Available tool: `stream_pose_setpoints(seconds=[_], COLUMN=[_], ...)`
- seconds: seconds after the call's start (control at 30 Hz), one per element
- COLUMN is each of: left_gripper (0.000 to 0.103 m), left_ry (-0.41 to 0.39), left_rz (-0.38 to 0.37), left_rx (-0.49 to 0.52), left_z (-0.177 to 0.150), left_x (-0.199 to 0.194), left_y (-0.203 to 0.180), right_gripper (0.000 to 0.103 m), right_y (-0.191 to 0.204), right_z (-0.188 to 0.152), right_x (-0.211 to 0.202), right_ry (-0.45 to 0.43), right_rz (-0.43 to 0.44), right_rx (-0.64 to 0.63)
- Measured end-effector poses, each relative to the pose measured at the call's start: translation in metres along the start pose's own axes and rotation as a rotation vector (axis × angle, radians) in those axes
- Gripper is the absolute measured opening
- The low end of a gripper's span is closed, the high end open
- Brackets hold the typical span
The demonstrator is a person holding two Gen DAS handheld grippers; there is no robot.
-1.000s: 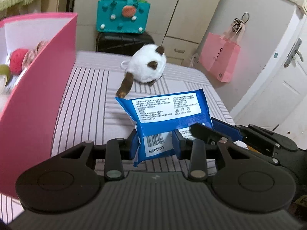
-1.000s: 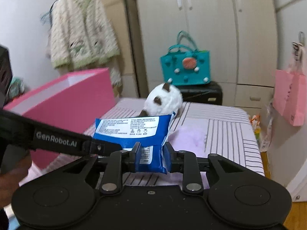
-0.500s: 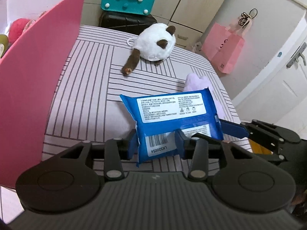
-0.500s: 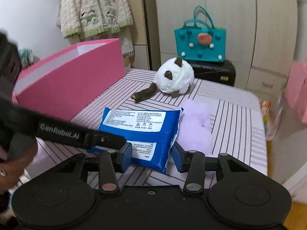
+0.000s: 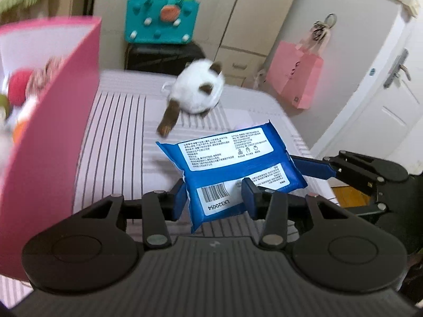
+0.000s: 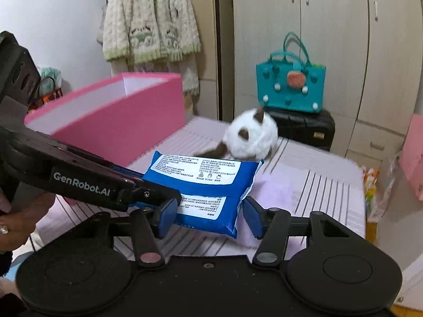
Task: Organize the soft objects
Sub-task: 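Lift the blue wipes pack and carry it toward the pink box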
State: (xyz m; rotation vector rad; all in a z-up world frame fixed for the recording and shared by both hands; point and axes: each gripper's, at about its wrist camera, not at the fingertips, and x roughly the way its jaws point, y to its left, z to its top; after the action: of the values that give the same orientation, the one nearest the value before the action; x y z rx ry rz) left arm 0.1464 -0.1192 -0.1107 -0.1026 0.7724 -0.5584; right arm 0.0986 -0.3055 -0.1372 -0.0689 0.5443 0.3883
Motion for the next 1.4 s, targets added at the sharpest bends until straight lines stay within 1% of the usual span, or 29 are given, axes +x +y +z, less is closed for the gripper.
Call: stream_pose_setpoints(seconds=[0.1,0.2,0.3,0.33,0.47,0.7,0.83,1.03,1.27,1.4], left_gripper=[0.043,0.043,0.044,0.044,0.044,0.044,0.044,0.044,0.044,0.044], left_ry=[-0.024,-0.026,0.01,0.036,0.105,0.202,0.24,0.289,0.31,0.305], left_rz=[-0.007,-0.041,-0.079,-0.09,-0.113,-0.112,-0.098,-0.099,-0.098,-0.075], left_rx=[0.058,0.073,0.058,0.055,0.068,0.094,0.111,0.128,0.148,0.141], left_z=[0.012,0.023,0.031,0.033,0.033,0.022,0.011,-0.001,-0.007,-0.011], left_x=[-0.013,-0.025,-0.034,-0.036,-0.045,-0.061,-0.073,-0.101,-0.147,-0.174], left_y=[-0.008,-0.009,-0.007,-0.007,-0.008,-0.004,-0.001,0.001,0.005,0.013], right_gripper=[0.062,0.061,0.06,0.06,0.058,0.053,0.051,0.051,0.051,0.051], right_y=[0.002,0.001,-0.001,-0.001,0.003,0.01,0.018,0.039,0.067,0.084], right_z=[0.012,0.022,0.029,0.03,0.029,0.018,0.013,0.01,0.02,0.031], right_x=[-0.013,-0.024,-0.033,-0.036,-0.043,-0.044,-0.047,-0.06,-0.076,-0.078], right_ry=[-0.029,-0.041,-0.029,-0.023,0.027,0.133,0.19,0.234,0.278,0.301], right_rz=[-0.006,0.002,0.03,0.039,0.068,0.146,0.207,0.258,0.331,0.377], right_rx=[-0.005,0.015,0.071,0.088,0.132,0.236,0.272,0.259,0.235,0.214])
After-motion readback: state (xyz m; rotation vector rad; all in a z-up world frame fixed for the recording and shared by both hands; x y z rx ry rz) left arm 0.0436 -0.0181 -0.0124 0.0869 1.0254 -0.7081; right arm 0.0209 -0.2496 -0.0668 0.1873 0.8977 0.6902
